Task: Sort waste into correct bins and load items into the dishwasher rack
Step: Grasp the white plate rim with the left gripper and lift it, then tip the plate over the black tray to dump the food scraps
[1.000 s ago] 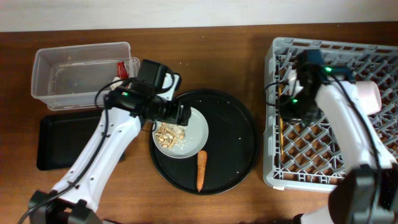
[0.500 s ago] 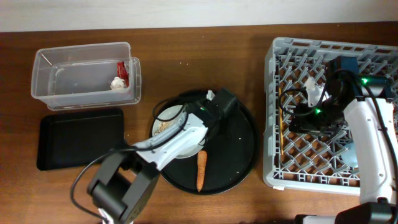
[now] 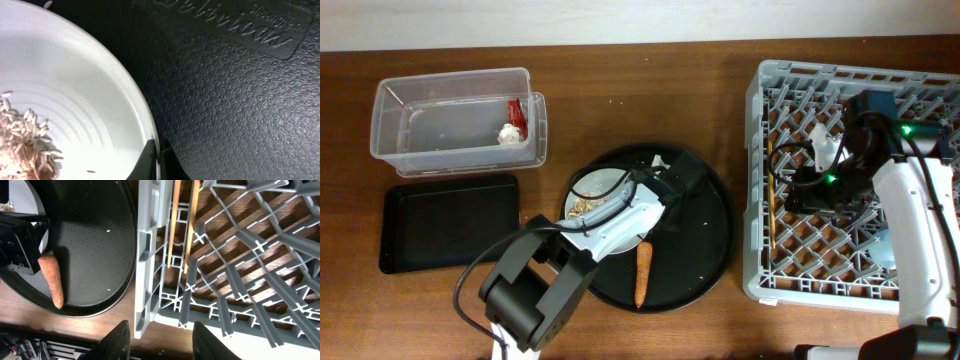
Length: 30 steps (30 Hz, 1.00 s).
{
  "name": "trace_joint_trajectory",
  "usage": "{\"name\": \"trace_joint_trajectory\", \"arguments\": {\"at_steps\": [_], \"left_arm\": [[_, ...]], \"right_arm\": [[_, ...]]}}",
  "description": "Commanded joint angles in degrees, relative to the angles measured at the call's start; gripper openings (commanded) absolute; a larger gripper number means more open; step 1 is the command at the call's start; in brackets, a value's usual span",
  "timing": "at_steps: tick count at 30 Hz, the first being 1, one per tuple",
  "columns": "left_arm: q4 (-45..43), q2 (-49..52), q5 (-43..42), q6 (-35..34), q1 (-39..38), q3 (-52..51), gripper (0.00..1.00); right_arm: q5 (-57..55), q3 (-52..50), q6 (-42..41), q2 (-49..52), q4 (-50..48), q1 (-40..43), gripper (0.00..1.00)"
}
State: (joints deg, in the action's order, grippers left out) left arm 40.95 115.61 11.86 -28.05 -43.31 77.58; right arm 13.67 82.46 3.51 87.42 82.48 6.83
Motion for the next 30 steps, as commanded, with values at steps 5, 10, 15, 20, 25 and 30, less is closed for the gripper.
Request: {"name": "trace_joint_trajectory", "arguments": {"at_steps": [5, 10, 15, 20, 25, 30], "left_arm": [[11.1, 1.7, 6.6, 0.3, 0.3, 6.5, 0.0], [18.9, 1.7, 8.6, 0.2, 0.3, 12.1, 0.0], [24.5, 0.4, 9.2, 0.2, 0.3, 14.9, 0.0], [29.9, -7.9, 9.2, -2.8, 7.6, 14.9, 0.0], [35.2, -13.0, 5.2, -0.5, 24.9, 14.9, 0.0], [33.8, -13.0, -10.7, 11.2, 39.6, 14.8, 0.0]], "right_arm": [[0.9, -0.2, 0.6, -0.1, 0.3, 0.4, 0.4], [0.9, -0.2, 0.6, -0.1, 0.2, 0.4, 0.4], [0.9, -0.2, 0.6, -0.1, 0.2, 0.4, 0.4], [0.7, -0.2, 0.8, -0.1, 0.1, 0.4, 0.4], [0.7, -0.2, 0.8, -0.1, 0.1, 0.4, 0.4], [0.7, -0.2, 0.8, -0.1, 0.1, 0.4, 0.4]]}}
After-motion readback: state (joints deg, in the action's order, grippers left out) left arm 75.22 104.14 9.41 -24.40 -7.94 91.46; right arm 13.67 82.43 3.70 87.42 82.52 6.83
